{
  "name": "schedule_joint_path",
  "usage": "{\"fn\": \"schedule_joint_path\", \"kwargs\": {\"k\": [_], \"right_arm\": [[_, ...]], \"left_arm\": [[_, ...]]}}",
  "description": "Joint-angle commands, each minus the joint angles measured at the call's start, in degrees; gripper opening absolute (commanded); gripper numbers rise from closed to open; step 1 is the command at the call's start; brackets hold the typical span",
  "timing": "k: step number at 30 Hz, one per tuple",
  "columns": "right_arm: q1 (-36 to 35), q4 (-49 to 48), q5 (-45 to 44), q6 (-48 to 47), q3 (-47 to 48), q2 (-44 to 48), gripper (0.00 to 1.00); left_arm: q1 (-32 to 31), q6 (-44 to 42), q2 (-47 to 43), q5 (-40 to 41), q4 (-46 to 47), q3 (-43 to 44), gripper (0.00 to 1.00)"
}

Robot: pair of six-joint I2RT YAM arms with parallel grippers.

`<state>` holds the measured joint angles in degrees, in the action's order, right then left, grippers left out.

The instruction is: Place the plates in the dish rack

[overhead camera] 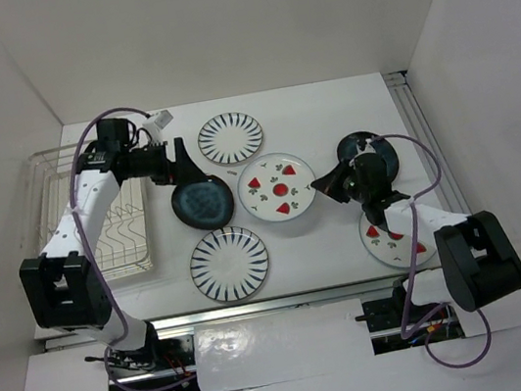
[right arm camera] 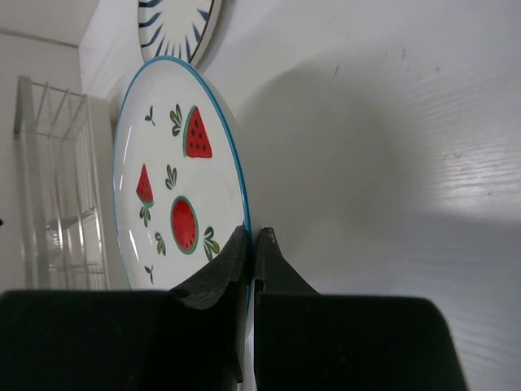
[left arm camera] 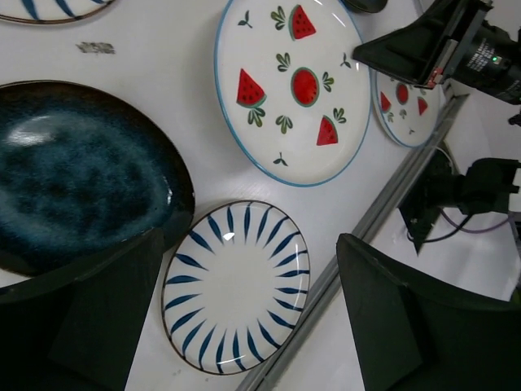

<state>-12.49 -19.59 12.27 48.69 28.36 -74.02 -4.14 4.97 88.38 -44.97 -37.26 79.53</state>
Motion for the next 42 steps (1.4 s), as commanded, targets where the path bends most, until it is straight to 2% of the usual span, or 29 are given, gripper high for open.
{"fn": "schedule_joint_path", "kwargs": {"k": [1, 6, 16, 22, 26, 27, 30, 31, 35, 40, 42], "right_arm": [[0.01, -15.29, 5.92, 8.44, 0.29, 3.18, 0.0], [-2.0, -17.75, 5.92, 9.58, 1.96, 3.18, 0.0], [-10.61, -22.67, 4.08, 10.19, 8.12, -1.66, 0.0], [-14.39, -25.22, 1.62, 11.34, 11.1, -4.2, 0.0], [-16.42, -26.28, 0.3, 11.34, 12.51, -5.52, 0.0], [-16.42, -26.28, -0.31, 11.34, 13.21, -6.22, 0.0], [-17.47, -26.81, -0.32, 11.34, 13.82, -6.84, 0.0], [-17.48, -27.33, -0.32, 11.34, 13.83, -6.84, 0.0], [-18.01, -26.64, -0.84, 10.56, 14.88, -7.37, 0.0], [-18.62, -22.78, -0.85, 8.0, 15.41, -7.37, 0.0], [-18.62, -19.89, -0.32, 5.3, 16.72, -7.37, 0.11]], "left_arm": [[-0.77, 1.8, 1.7, -8.02, 0.43, 2.3, 1.0], [-3.06, 1.8, 4.17, -6.72, 1.04, 2.3, 1.0], [-3.07, 6.1, 6.46, -4.87, 5.78, -0.42, 1.0], [-3.07, 9.17, 3.99, -3.55, 9.92, -6.48, 0.99], [-3.07, 10.32, 0.31, -1.88, 11.24, -8.59, 0.83], [-3.07, 11.1, -0.31, -1.88, 11.94, -9.29, 0.71], [-2.45, 12.69, -2.24, -1.26, 12.73, -9.83, 0.51], [-2.45, 12.69, -2.25, -0.56, 12.73, -9.83, 0.39], [-1.14, 13.83, -2.86, -1.08, 12.73, -10.36, 0.0], [2.2, 14.36, -4.79, -5.74, 12.73, -9.83, 0.0], [4.75, 14.97, -6.46, -6.36, 12.73, -9.13, 0.0]]}}
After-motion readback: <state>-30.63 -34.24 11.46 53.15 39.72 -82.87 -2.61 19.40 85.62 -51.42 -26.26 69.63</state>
